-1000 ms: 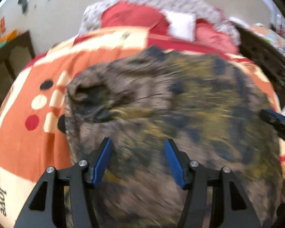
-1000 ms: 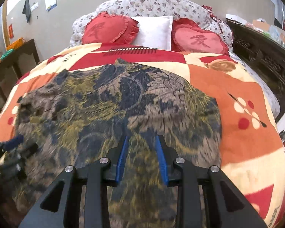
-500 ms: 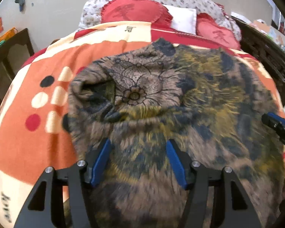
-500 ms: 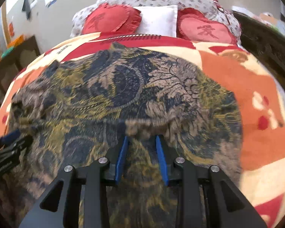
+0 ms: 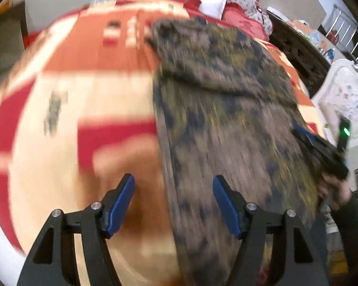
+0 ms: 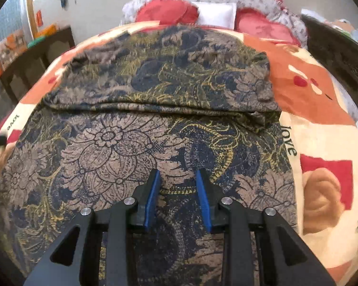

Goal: Fold small clothes
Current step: 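Grasp the shirt hem with the left gripper and lift it toward the collar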

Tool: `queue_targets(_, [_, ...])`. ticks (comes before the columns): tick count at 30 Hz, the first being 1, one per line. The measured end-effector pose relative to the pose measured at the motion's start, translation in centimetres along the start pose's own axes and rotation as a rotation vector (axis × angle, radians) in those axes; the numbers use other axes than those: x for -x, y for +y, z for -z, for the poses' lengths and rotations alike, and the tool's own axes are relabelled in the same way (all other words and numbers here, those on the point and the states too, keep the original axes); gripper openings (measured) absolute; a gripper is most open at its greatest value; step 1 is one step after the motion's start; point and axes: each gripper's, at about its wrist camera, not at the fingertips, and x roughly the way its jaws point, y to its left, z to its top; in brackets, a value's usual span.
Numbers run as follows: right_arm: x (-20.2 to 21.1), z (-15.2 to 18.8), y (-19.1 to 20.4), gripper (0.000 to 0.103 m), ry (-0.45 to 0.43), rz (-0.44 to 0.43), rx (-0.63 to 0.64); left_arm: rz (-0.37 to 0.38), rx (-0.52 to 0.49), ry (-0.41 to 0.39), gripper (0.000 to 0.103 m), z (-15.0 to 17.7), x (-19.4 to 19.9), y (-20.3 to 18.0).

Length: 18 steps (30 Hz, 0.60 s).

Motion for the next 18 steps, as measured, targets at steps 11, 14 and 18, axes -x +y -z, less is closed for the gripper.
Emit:
queue_targets(11, [-0.1, 0.7, 1.2, 0.033, -0.034, 0.054, 0.066, 0.22, 0.091, -0.033, 0.072, 10.0, 4.2, -1.0])
queue_targets(14, [0.0, 0.8, 0.9, 0.033, -0.038, 0.043, 0.056, 0.224, 0.131, 0.009, 0.06, 11.3, 3.9, -0.7])
queue_targets(18, [0.0, 0.8, 0.7, 0.033, -0.042, 0.035, 0.05, 0.208, 0.165, 0.013, 0.053, 12.4, 3.5, -0.7])
